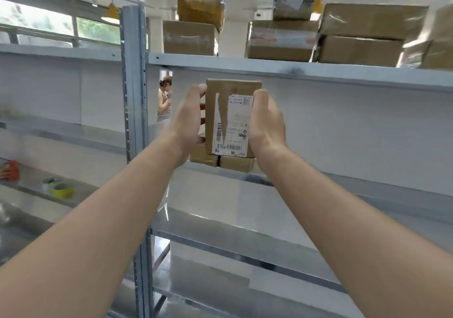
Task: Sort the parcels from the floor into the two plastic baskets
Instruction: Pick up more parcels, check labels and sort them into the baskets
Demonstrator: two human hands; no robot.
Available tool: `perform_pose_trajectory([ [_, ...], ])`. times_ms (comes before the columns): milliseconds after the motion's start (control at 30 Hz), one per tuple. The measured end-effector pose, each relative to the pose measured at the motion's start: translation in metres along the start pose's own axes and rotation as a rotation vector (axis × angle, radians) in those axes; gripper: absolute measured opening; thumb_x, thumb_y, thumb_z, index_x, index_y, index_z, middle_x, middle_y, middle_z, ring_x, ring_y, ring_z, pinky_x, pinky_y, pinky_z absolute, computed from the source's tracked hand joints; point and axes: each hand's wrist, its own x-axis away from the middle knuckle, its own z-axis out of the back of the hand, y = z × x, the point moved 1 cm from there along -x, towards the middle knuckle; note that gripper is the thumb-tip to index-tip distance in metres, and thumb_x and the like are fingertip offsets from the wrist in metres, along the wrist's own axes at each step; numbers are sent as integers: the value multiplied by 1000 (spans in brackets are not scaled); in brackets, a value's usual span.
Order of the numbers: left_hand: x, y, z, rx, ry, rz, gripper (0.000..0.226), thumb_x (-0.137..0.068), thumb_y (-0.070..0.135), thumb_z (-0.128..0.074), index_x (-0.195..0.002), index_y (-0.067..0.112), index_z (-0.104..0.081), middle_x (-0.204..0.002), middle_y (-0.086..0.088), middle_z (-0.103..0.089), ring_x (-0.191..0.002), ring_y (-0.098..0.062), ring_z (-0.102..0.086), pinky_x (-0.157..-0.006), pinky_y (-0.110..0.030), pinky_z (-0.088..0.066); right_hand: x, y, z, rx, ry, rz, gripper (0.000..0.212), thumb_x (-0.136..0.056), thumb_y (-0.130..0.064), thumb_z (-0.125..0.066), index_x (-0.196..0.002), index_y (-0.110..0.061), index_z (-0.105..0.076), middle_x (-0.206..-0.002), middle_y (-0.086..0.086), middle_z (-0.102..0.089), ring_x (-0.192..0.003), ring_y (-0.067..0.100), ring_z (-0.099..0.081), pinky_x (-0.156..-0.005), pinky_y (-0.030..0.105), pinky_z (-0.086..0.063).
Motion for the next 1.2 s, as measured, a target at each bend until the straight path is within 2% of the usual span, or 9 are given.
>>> perform_pose_trajectory([
  [200,21,18,-28,87,-190,-7,47,-105,52,-28,-113,26,-66,-106,0,-68,-107,-22,-62,-87,-48,-53,37,-23,47,79,227,-9,43,-110,-48,-30,-97,-22,-62,-96,1,-71,-88,16,-64,-77,39,-54],
  [300,42,27,-47,109,-300,21,51,-104,57,-28,-114,26,-67,-105,0,-71,-106,-24,-65,-96,-56,-53,65,-35,76,143,328,-27,41,-111,-45,-30,-90,-21,-57,-86,-2,-66,-81,15,-60,-72,37,-49],
  [400,64,36,-72,133,-400,41,50,-102,59,-28,-103,30,-68,-106,-1,-72,-109,-26,-64,-102,-61,-49,90,-47,108,197,412,-45,42,-110,-45,-30,-90,-21,-57,-88,0,-67,-83,16,-61,-75,39,-51],
  [533,96,53,-115,185,-486,55,48,-105,55,-29,-88,33,-69,-82,11,-75,-102,-22,-66,-95,-53,-54,123,-62,161,268,530,-67,43,-108,-46,-30,-94,-19,-60,-94,5,-71,-85,18,-62,-78,41,-51],
  [733,156,78,-194,205,-603,50,47,-106,49,-28,-86,30,-66,-69,18,-72,-92,-18,-67,-92,-50,-56,163,-68,254,326,642,-87,42,-108,-49,-29,-95,-23,-59,-97,4,-70,-90,19,-62,-76,40,-48],
  [833,188,85,-236,217,-632,54,47,-105,50,-29,-90,28,-67,-68,19,-72,-94,-18,-66,-94,-51,-54,184,-64,305,328,680,-100,43,-107,-50,-30,-99,-22,-62,-98,4,-72,-90,20,-63,-77,41,-49],
  [967,234,87,-296,224,-649,70,49,-106,49,-29,-109,18,-68,-69,16,-73,-92,-16,-66,-89,-45,-55,212,-49,374,353,672,-111,44,-105,-53,-31,-106,-24,-63,-105,4,-69,-95,19,-62,-78,40,-49],
  [1067,269,85,-338,217,-655,90,48,-107,48,-29,-105,20,-68,-77,10,-72,-90,-16,-66,-87,-43,-54,231,-35,419,363,652,-131,52,-94,-61,-28,-115,-28,-62,-117,5,-65,-106,22,-62,-85,44,-53],
  [1200,303,83,-387,201,-647,123,52,-106,47,-28,-118,16,-67,-76,11,-73,-87,-14,-68,-83,-41,-56,250,-14,473,387,638,-147,46,-101,-56,-31,-119,-26,-62,-119,5,-66,-106,20,-63,-79,39,-48],
])
